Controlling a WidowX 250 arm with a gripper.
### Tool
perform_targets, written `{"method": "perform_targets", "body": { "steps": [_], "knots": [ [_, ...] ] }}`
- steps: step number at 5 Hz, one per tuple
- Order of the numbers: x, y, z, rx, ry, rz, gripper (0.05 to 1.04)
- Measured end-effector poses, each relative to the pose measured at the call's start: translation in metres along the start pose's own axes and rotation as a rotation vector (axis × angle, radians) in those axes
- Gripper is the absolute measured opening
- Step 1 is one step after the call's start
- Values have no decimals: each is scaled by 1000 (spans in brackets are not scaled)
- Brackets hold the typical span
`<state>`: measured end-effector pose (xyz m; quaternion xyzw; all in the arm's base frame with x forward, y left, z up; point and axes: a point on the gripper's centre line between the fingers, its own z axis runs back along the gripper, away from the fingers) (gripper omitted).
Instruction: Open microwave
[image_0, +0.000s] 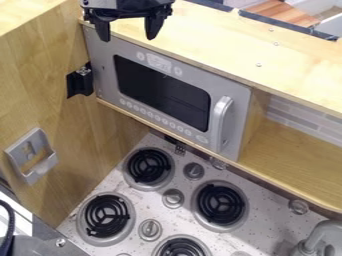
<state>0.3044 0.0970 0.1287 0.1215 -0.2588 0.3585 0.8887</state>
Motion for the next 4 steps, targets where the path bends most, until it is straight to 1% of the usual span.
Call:
{"method": "perform_targets", "body": {
  "steps": [1,2,3,4],
  "knots": [
    [-6,0,-5,9,22,-6,1000],
    [-22,-8,-12,-76,81,-46,1000],
    [-39,-13,-17,-129,120,-61,1000],
    [-57,-26,-16,-244,188,-134,1000]
  ]
}}
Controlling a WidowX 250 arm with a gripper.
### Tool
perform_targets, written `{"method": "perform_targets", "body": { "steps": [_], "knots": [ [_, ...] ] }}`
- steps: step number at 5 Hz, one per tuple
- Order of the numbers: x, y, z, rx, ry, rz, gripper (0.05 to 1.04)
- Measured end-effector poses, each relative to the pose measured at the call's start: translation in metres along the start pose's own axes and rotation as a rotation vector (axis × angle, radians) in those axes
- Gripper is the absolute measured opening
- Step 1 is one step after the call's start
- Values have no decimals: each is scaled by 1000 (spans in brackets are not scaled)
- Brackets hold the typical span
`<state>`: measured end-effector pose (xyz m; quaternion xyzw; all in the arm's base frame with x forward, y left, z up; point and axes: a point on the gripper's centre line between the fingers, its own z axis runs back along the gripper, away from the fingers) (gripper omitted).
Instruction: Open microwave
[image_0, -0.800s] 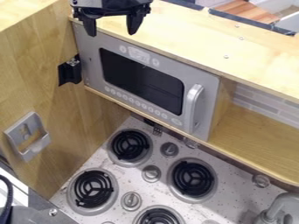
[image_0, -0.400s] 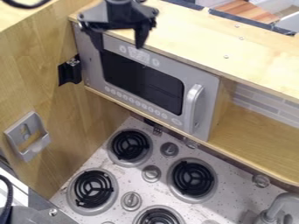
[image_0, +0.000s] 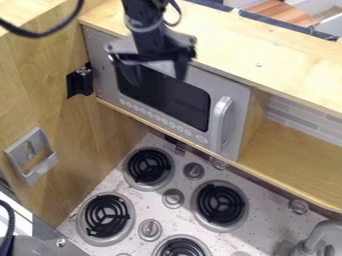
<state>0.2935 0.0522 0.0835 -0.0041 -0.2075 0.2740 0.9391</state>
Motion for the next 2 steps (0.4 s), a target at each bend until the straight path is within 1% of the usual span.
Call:
{"method": "perform_targets", "body": {
  "steps": [1,2],
  "knots": [
    [-9,-11,-1,-97,44,-89,1000],
    [-16,-17,-7,-108,70,-214,1000]
  ]
}}
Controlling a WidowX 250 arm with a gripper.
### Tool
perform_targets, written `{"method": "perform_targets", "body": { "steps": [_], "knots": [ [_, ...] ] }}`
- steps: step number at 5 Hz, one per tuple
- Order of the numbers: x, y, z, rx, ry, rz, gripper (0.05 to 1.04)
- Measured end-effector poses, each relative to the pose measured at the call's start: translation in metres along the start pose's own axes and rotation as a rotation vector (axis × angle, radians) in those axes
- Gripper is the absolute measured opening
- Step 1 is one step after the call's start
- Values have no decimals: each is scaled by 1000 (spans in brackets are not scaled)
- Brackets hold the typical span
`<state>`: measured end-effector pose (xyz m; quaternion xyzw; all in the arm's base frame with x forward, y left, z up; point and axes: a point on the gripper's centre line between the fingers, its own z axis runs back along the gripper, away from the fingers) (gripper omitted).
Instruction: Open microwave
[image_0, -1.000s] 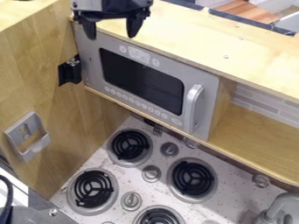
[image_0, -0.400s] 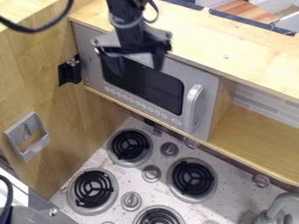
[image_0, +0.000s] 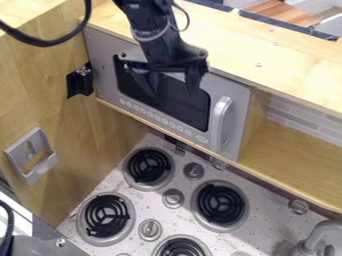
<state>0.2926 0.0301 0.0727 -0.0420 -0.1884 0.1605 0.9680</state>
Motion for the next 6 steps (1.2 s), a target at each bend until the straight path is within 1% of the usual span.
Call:
{"method": "perform_targets", "body": {
  "steps": [1,2,3,4,5,6],
  "knots": [
    [-3,-9,-10,8,11,-79,1000],
    [-4,-15,-12,60,-8,-138,1000],
    [-6,-24,-19,73,-8,-202,1000],
    [-9,-33,-29,60,4,-221,1000],
    [-16,-40,-40,51,28,-230,1000],
    [-11,-47,-50,54,35,-223,1000]
  ]
}}
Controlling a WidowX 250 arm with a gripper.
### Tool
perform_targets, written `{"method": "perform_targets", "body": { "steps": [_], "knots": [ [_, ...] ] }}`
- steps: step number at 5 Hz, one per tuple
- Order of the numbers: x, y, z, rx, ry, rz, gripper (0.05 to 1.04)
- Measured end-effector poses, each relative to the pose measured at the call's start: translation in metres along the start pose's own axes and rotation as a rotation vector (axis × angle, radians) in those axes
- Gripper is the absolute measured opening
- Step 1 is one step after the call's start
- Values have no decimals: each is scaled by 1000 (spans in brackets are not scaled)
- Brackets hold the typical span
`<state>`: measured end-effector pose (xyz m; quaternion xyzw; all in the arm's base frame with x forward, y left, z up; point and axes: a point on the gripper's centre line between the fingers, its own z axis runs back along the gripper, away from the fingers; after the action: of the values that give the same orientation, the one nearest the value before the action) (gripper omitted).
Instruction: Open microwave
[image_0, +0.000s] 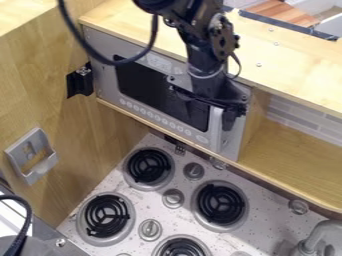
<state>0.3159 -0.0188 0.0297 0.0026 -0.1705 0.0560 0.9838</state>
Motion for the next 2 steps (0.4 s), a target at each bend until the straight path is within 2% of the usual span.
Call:
{"method": "perform_targets", "body": {
  "steps": [1,2],
  "knots": [
    [8,-2,-7,17,-7,6,1000],
    [15,-4,-16,7,-15,17,1000]
  ]
}}
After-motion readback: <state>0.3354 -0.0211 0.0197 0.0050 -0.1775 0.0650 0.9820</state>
